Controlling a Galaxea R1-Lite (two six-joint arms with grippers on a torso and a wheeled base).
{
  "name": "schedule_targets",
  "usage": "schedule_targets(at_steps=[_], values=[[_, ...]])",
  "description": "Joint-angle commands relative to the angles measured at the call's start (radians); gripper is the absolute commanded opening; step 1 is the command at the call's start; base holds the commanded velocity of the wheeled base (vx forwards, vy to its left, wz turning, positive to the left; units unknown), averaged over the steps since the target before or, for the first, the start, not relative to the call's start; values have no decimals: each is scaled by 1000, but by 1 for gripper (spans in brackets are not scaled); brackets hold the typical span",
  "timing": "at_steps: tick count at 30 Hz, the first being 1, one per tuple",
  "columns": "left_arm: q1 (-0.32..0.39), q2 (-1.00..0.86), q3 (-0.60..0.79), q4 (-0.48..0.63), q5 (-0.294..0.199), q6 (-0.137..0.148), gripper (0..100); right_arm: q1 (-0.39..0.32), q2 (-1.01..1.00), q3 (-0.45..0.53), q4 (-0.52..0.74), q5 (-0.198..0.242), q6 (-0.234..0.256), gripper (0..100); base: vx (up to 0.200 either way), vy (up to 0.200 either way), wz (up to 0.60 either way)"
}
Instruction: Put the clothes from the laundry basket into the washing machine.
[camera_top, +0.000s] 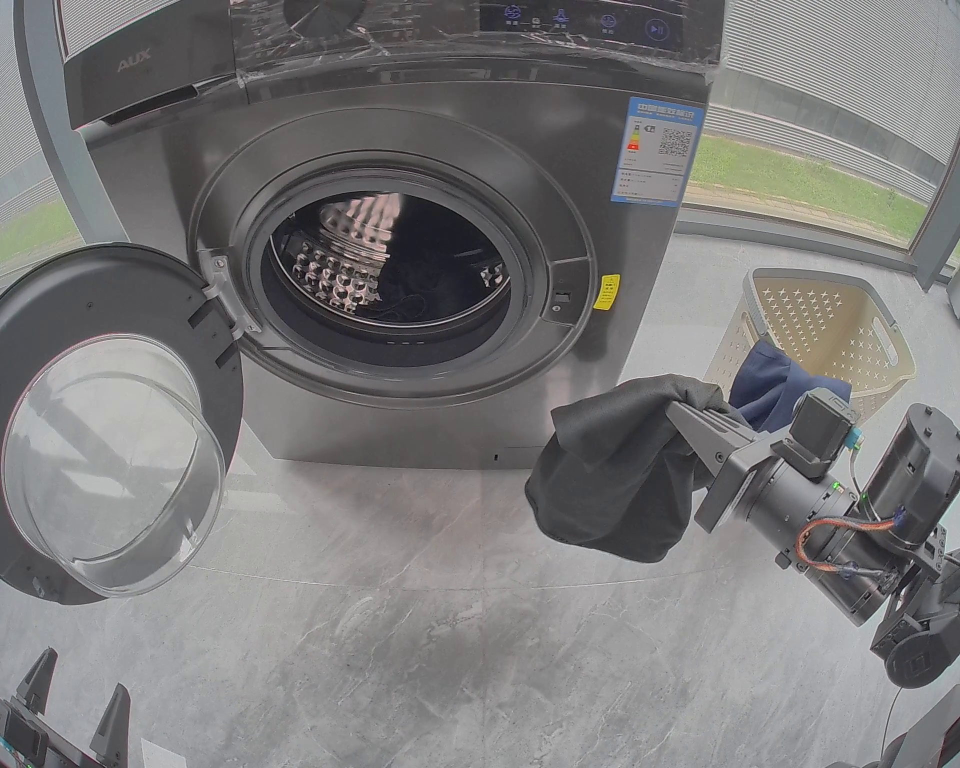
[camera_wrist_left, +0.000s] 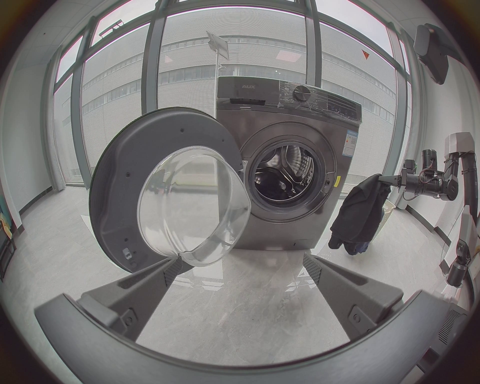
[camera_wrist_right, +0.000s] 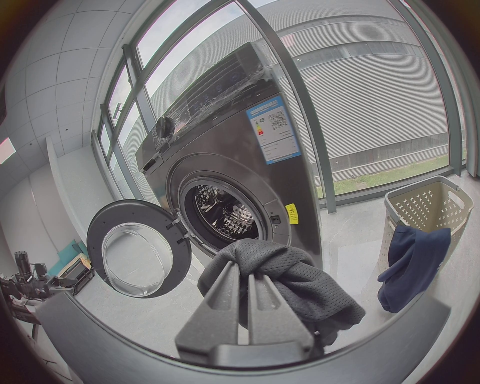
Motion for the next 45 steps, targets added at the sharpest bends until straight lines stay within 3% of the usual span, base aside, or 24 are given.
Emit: schedule_targets(at_steps=[1,8,17,29,45], values=[[0,-17,16,0,0,0,100,0,0,0,-1,0,0,0,0,0,0],[0,-17,16,0,0,0,100,0,1,1,-1,0,0,0,-171,0,0],[0,-17,16,0,0,0,100,0,1,1,-1,0,0,0,0,0,0],[0,-17,15,0,0,0,100,0,1,1,-1,0,0,0,0,200,0],[0,-17,15,0,0,0,100,0,1,1,0,0,0,0,0,0,0]])
